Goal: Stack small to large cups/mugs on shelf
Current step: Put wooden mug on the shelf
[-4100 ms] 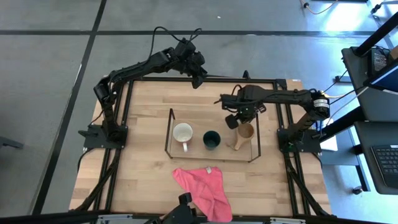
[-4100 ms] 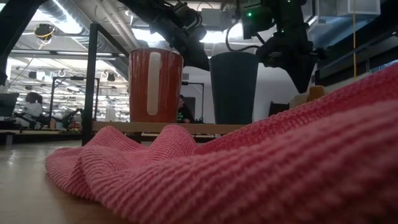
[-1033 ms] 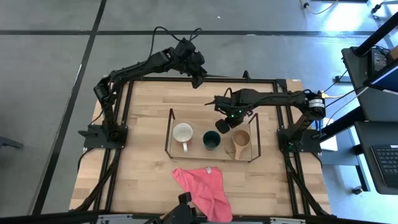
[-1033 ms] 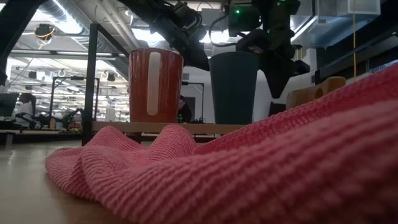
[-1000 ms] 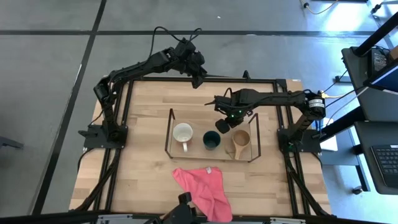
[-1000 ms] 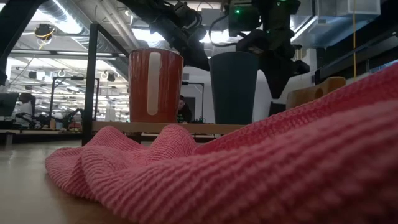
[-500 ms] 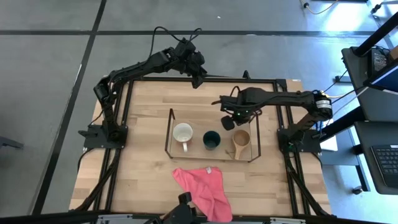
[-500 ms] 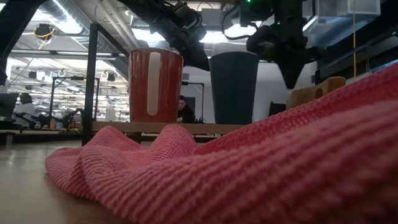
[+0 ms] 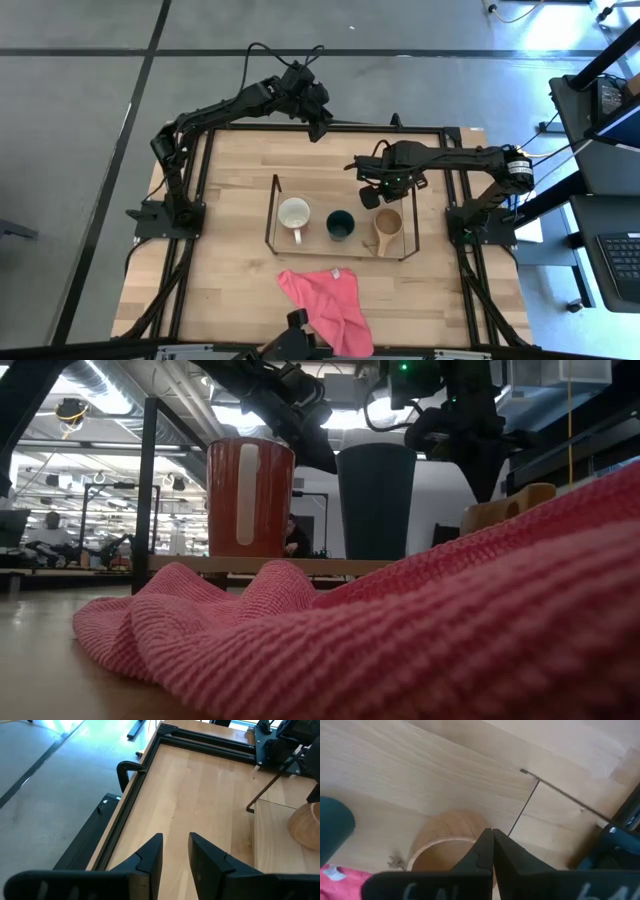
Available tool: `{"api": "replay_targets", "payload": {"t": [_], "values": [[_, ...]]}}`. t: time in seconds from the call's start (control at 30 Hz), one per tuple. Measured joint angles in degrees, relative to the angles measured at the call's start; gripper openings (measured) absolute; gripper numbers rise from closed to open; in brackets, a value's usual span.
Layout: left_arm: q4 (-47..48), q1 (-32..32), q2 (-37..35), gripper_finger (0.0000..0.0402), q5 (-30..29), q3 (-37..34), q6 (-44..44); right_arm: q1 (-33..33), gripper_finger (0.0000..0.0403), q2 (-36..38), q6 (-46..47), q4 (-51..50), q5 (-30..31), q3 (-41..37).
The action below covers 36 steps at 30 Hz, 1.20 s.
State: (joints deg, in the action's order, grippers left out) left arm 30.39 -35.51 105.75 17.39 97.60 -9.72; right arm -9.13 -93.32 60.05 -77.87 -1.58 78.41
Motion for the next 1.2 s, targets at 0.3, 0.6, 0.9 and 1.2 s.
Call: {"api": "replay_targets", "payload": {"t": [0.3,0.6,0.9,1.2], "values": [[0.0,0.0,0.0,0.0086,0.0,0.0,0.0,0.0,0.0002,0.0,0.1,-0.5,-6.5,0.0],[0.0,0.0,0.0,0.0086,0.0,0.0,-0.2,3.1,0.0002,0.0,0.8,2.3,-11.8,0.0],[0.0,0.0,0.0,0.0086,0.0,0.0,-1.2,3.1,0.0002,-1.3,1.0,5.0,-11.1,-0.1],[0.9,0.0,0.0,0.0086,0.0,0.0,-1.3,3.1,0.0002,-2.4,0.6,5.0,-11.6,-0.1]]}}
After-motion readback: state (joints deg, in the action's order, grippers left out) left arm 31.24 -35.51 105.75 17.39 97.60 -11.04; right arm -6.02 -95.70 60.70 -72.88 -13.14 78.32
